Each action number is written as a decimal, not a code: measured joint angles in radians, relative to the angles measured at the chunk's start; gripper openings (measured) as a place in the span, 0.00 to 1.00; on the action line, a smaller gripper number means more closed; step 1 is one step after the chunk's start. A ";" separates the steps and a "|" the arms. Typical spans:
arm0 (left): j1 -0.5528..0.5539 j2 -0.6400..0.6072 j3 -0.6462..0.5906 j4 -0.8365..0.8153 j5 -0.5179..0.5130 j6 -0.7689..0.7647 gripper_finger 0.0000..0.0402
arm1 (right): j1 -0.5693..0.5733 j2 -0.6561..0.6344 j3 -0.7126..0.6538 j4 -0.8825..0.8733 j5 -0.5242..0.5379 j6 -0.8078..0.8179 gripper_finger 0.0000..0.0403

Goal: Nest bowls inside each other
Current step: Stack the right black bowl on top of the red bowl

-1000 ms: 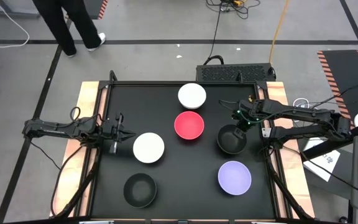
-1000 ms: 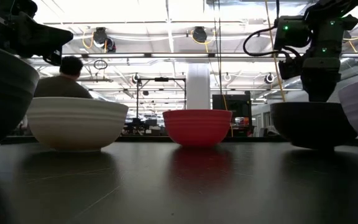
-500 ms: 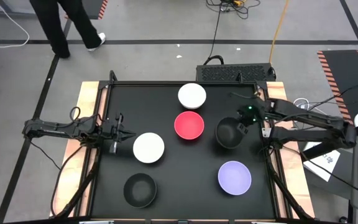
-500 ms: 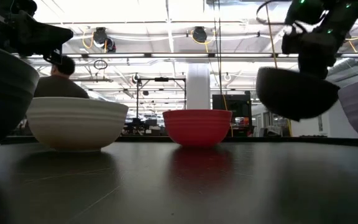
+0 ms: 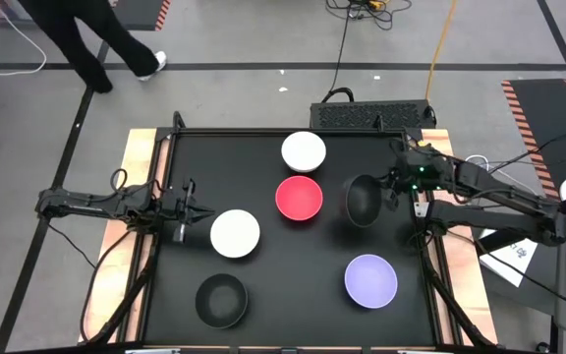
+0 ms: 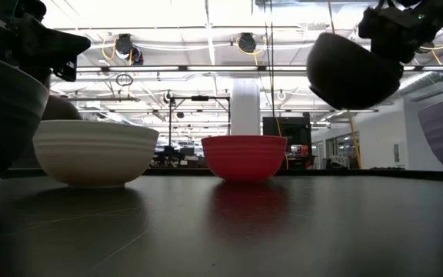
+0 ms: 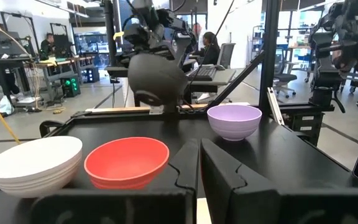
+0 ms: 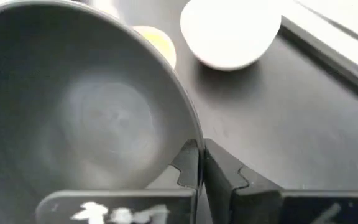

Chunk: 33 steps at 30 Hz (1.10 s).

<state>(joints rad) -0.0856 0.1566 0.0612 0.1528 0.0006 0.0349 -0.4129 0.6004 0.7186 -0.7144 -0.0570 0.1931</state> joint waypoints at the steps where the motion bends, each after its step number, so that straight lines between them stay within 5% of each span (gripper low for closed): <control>1: 0.000 0.000 0.000 0.000 0.000 0.000 0.05 | 0.000 -0.008 -0.007 0.015 0.000 -0.004 0.00; 15: 0.000 0.000 0.000 -0.001 0.001 -0.014 0.05 | 0.000 -0.102 -0.106 0.091 -0.026 -0.037 0.00; 33: 0.000 0.000 0.000 0.002 0.001 -0.014 0.05 | 0.000 -0.315 -0.368 0.527 -0.060 0.041 0.00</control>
<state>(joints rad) -0.0856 0.1570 0.0612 0.1543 0.0017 0.0210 -0.4126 0.2852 0.3510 -0.1877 -0.1170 0.2340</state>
